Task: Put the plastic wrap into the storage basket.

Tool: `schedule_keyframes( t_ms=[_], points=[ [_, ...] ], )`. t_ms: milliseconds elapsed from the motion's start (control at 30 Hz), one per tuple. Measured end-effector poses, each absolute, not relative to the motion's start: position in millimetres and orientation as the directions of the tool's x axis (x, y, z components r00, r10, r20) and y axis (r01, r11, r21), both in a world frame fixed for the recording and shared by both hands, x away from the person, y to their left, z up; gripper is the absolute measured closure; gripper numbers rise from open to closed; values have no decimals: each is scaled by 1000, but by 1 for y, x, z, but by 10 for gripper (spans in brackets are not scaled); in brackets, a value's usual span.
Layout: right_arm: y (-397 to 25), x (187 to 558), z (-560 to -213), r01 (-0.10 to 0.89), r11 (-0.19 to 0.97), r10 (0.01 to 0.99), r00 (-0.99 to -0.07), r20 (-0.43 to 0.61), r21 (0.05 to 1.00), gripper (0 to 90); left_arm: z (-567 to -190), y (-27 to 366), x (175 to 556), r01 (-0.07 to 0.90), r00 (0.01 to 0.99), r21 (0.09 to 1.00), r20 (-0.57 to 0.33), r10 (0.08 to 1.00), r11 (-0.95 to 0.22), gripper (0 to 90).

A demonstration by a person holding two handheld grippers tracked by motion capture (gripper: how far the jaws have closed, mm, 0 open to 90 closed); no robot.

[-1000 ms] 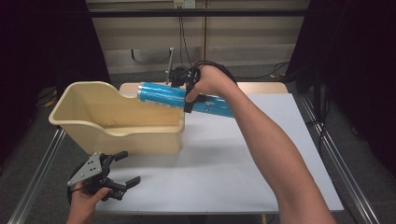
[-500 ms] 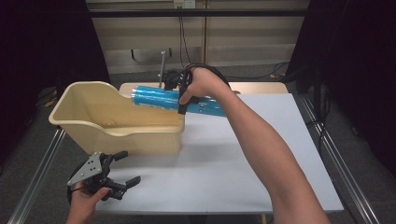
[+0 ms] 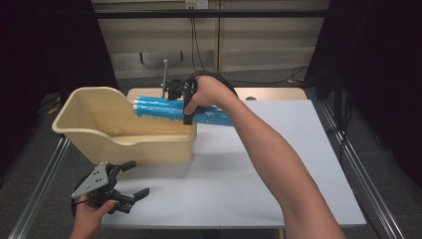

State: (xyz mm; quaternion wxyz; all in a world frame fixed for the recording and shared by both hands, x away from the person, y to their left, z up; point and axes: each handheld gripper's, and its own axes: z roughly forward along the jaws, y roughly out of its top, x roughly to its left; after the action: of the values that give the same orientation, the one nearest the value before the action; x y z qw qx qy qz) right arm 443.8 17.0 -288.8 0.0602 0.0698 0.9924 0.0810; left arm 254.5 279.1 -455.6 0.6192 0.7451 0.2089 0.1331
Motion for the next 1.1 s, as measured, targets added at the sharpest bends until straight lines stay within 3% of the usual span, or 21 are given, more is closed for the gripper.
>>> schedule_keyframes(
  t_ms=[1100],
  points=[
    [21,448,-287,130,973,154,-981,-118,189,308,-456,279,255,139,878,977,-46,476,-161,0]
  ],
)
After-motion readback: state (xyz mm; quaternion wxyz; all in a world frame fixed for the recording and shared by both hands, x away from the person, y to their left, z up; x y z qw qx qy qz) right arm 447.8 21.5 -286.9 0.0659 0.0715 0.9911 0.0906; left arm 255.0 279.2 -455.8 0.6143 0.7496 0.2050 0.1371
